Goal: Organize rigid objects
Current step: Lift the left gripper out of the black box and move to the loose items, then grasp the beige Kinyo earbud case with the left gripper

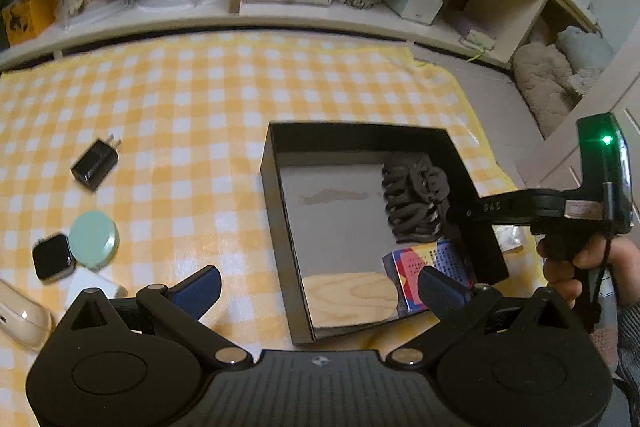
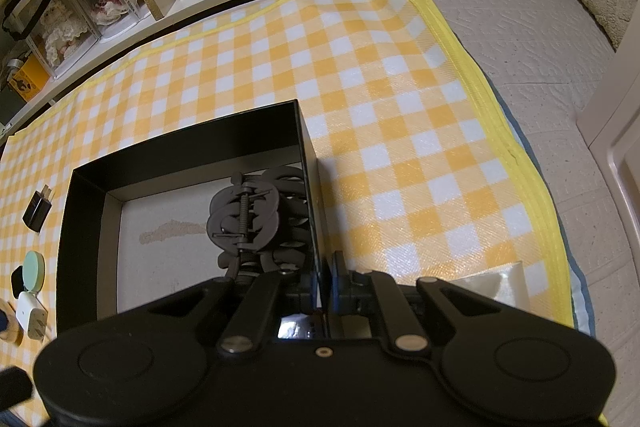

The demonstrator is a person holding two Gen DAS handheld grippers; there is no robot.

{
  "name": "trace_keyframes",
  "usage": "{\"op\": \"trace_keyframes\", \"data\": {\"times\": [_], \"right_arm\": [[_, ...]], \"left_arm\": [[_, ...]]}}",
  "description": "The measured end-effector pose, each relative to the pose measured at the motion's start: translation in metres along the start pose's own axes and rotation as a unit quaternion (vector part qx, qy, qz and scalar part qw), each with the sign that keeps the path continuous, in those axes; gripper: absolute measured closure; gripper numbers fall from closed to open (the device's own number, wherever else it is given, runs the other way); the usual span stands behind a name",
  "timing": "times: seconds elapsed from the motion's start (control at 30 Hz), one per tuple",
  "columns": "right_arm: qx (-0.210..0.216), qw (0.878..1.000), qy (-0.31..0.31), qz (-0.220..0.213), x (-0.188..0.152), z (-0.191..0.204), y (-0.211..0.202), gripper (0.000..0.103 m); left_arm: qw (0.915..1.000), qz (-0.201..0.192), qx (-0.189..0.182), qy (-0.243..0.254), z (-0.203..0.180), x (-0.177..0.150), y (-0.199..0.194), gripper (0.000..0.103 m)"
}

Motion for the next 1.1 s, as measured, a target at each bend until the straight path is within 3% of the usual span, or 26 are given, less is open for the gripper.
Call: {"op": "trace_keyframes", "data": {"times": [0.2,0.3,0.4,0.5,0.67,0.77,1.1], "right_arm": [[0.0,1.0,-0.001,0.0,0.0,0.0,0.0,0.096],[-0.001,1.0,-0.001,0.0,0.0,0.0,0.0,0.096],[-0.001,1.0,-0.002,0.001,0.0,0.0,-0.001,0.096],[-0.001,1.0,-0.001,0.001,0.0,0.0,-0.001,0.096],[-0.002,1.0,-0.003,0.001,0.0,0.0,0.0,0.096],[-0.002,1.0,-0.004,0.001,0.0,0.0,-0.001,0.096],[-0.006,1.0,-0.007,0.005,0.0,0.0,0.001,0.096]], "left_arm": [[0.9979,-0.058,0.011,0.027,0.015,0.019,-0.026,0.0],[0.9954,-0.088,-0.011,0.037,0.032,0.032,-0.043,0.0],[0.9932,-0.098,-0.027,0.056,0.052,0.044,-0.053,0.0],[0.9923,-0.09,-0.002,0.085,0.076,0.047,-0.055,0.001],[0.9906,-0.044,0.053,0.118,0.132,0.038,-0.049,0.003],[0.9873,-0.008,0.067,0.144,0.163,0.027,-0.041,0.005],[0.9767,0.147,0.064,0.142,0.224,-0.023,-0.009,0.008]]}}
Point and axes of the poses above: each gripper's, at about its wrist camera, not at the fingertips, and y roughly the way its jaws point, z to its left, x to its top, the point moved 5 cm from there along y, roughly the way its jaws point, and after that the axes turned 5 degrees about z, right-handed, at the moved point
